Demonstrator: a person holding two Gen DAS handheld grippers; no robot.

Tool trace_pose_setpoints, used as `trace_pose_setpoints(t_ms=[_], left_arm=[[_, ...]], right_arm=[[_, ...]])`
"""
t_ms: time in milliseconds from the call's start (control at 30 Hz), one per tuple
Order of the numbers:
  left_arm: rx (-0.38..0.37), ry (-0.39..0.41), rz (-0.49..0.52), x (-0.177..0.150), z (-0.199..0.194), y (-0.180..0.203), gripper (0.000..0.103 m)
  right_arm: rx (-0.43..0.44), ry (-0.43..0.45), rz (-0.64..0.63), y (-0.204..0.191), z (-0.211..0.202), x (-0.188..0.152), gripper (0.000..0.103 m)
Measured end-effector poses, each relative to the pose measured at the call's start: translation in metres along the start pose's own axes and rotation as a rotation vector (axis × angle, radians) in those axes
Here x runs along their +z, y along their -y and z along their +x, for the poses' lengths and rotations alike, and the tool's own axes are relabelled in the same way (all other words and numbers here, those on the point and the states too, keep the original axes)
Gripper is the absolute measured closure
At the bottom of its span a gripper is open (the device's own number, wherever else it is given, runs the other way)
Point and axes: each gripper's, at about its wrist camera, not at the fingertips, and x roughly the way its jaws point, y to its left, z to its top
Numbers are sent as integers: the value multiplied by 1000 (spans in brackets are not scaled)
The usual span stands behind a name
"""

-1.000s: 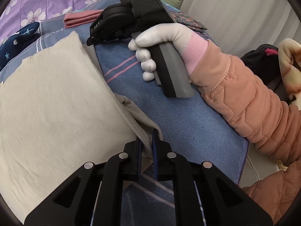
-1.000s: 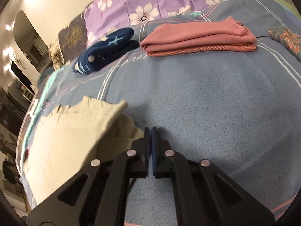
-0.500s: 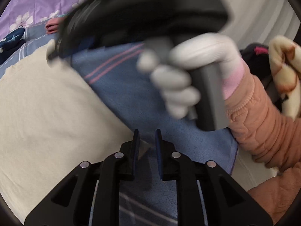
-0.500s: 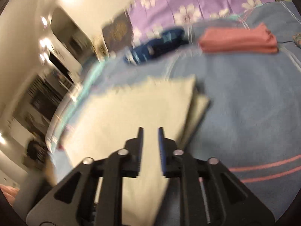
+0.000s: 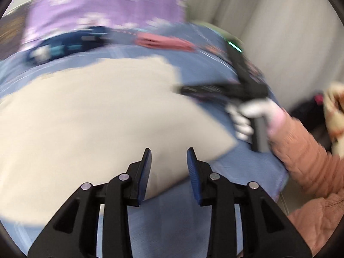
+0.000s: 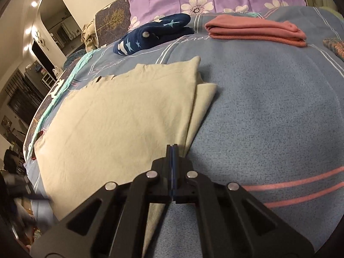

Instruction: Fold small clothes

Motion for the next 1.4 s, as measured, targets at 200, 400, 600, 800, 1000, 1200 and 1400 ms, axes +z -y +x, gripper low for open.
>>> trace_pose_setpoints(t_ms=[200,400,600,800,1000,1200,1400], left_arm=[[316,155,-250,-26,-83,-122,69],[500,163,-348,-69,-139,-189,69],[405,33,-186,-91,-122,-220,69],[292,34,-66,-72,-88,-242,73],[231,194,53,-58,-127,-233,102],[198,175,94,-87,-133,-227,103],[95,217,3,-98,-138,-243,103]], right_arm=[[-101,-17,-54,-15,3,3,103],[-241,31,-44,-45,-14,11,84],[-183,91,-152,-123,-23,13,71],[-110,32,-266,-206,3,-2,68],[-129,-3,-308,-244,14,-13,64],[-146,-47,-313,-259,33,-8,62],[-119,-93,-364,-284,54,-4,58]])
